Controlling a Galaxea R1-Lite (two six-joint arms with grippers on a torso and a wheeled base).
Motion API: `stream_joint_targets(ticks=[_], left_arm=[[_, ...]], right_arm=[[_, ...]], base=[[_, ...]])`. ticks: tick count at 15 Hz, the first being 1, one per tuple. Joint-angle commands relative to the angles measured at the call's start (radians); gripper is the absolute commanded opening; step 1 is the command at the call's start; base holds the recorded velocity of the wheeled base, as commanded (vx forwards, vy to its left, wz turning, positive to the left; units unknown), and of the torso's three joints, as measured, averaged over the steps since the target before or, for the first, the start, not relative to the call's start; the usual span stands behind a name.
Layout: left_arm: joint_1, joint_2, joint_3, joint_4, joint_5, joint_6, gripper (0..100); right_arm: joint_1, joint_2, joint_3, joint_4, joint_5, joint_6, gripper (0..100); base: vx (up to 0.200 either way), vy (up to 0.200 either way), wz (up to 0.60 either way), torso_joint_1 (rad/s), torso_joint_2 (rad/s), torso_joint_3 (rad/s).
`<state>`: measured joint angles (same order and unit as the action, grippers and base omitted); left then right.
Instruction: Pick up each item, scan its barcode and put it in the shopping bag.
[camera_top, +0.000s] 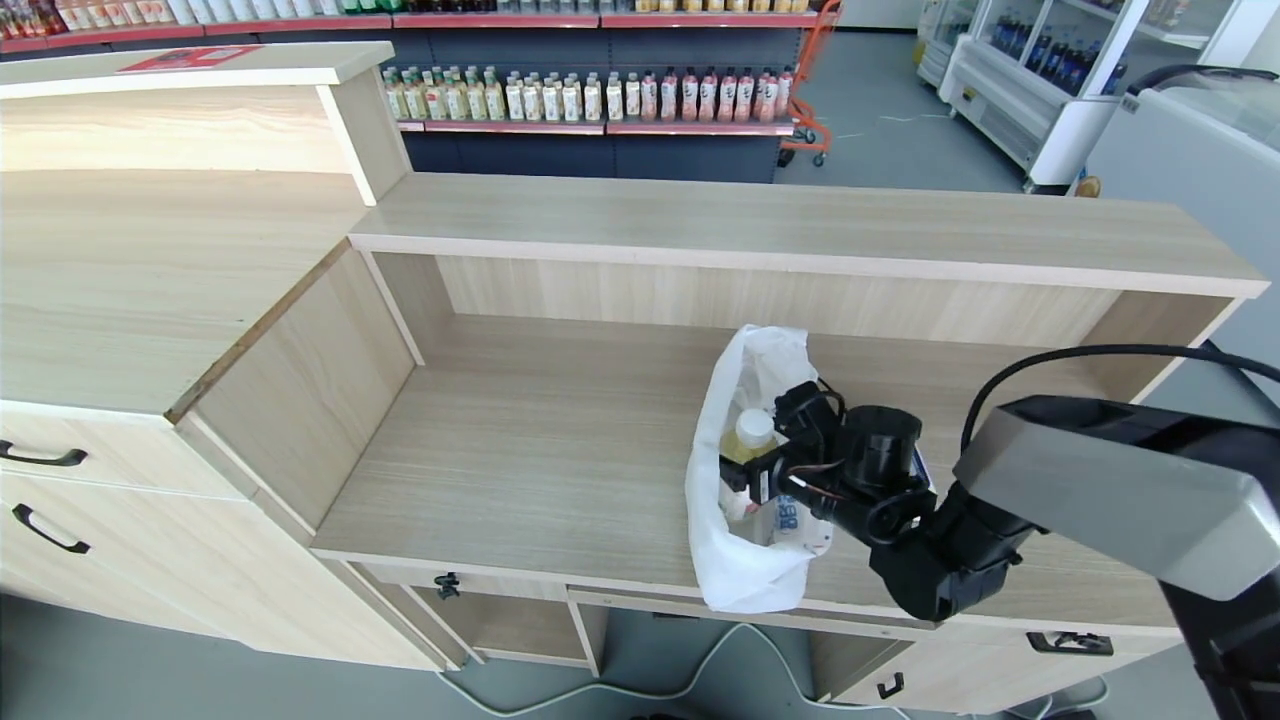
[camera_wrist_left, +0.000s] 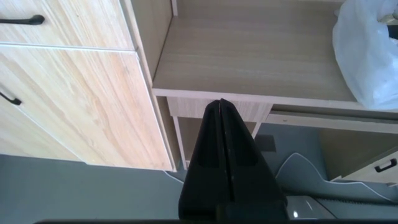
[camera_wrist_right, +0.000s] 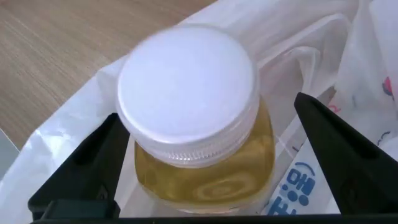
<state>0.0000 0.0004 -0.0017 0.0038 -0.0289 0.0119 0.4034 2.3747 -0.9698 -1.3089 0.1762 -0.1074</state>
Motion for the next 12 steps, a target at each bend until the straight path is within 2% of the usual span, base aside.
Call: stream_joint_targets(ticks=[1, 3, 6, 8, 12], left_arm=[[0.0, 0.0, 0.0, 0.001, 0.0, 0.0, 0], [0.0, 0.0, 0.0, -0.001, 0.0, 0.0, 0], [0.0, 0.0, 0.0, 0.001, 0.0, 0.0, 0], [0.0, 0.001, 0.0, -0.001, 0.0, 0.0, 0], [0.0, 0.0, 0.0, 0.001, 0.0, 0.0, 0]], right_arm=[[-0.017, -0.169, 0.037, 0.069, 0.0, 0.014, 100], [-0.035, -0.307, 0.214, 0.115, 0.002, 0.04, 100], [-0.12, -0.436, 0.464, 0.119, 0.002, 0.028, 100], [-0.178, -0.453, 0.511, 0.123, 0.0, -0.014, 100], [-0.288, -0.5, 0.485, 0.114, -0.004, -0.075, 100]], base=[[0.0, 0.0, 0.0, 0.0, 0.0, 0.0], [0.0, 0.0, 0.0, 0.0, 0.0, 0.0], [0.0, 0.0, 0.0, 0.0, 0.0, 0.0], [0.0, 0.0, 0.0, 0.0, 0.0, 0.0], [0.0, 0.0, 0.0, 0.0, 0.0, 0.0]])
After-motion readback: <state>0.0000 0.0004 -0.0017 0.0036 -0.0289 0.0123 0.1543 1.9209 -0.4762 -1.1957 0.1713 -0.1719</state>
